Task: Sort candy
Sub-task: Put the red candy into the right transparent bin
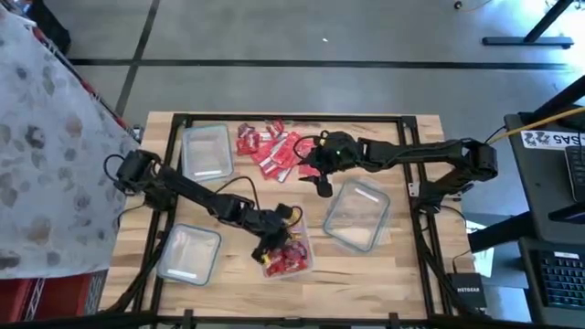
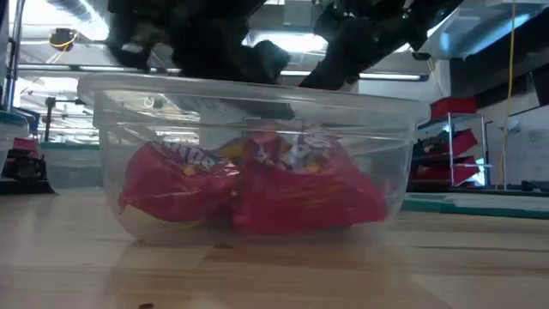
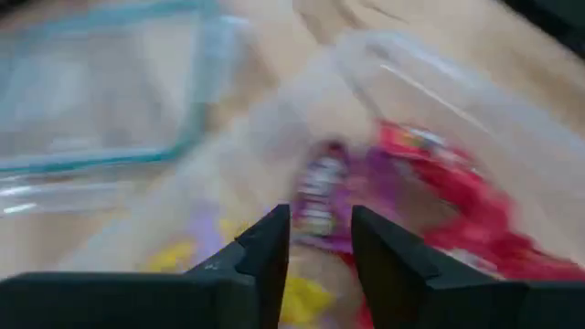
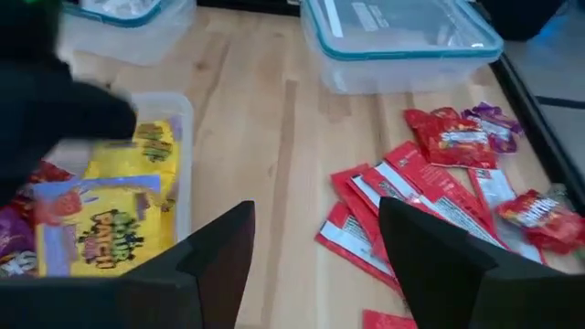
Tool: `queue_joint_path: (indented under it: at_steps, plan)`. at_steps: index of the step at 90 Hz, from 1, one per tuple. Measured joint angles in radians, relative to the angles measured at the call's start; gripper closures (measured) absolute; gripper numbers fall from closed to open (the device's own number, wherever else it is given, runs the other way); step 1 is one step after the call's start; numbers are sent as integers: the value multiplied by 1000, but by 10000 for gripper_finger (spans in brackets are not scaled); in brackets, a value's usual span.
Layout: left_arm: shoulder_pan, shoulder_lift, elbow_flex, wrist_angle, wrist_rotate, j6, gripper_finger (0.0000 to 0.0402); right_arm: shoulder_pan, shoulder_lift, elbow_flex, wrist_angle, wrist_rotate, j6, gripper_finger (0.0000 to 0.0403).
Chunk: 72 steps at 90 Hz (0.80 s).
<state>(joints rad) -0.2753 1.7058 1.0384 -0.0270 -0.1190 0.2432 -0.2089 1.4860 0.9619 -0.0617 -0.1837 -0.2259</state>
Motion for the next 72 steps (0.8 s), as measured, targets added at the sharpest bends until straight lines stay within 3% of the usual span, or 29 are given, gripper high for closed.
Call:
queue_joint_path:
  at_steps: [14, 23, 37, 49, 60, 72]
  plan:
    - [57, -111, 20, -148, -373, -194, 300, -1, -29, 0, -57, 179, -73, 181]
    - [141, -177, 20, -249, -488, -307, 303, -1, -35, 0, -73, 260, -100, 181]
    - [375, -200, 21, -422, -479, -589, 304, -1, -36, 0, -69, 270, -108, 181]
    - [589, -169, 20, -508, -380, -729, 304, -1, -34, 0, -77, 270, -118, 181]
    - [732, -111, 20, -504, -228, -701, 297, -1, -34, 0, -77, 270, -120, 181]
    - [795, -47, 20, -482, -195, -615, 280, -1, -34, 0, -76, 252, -120, 181]
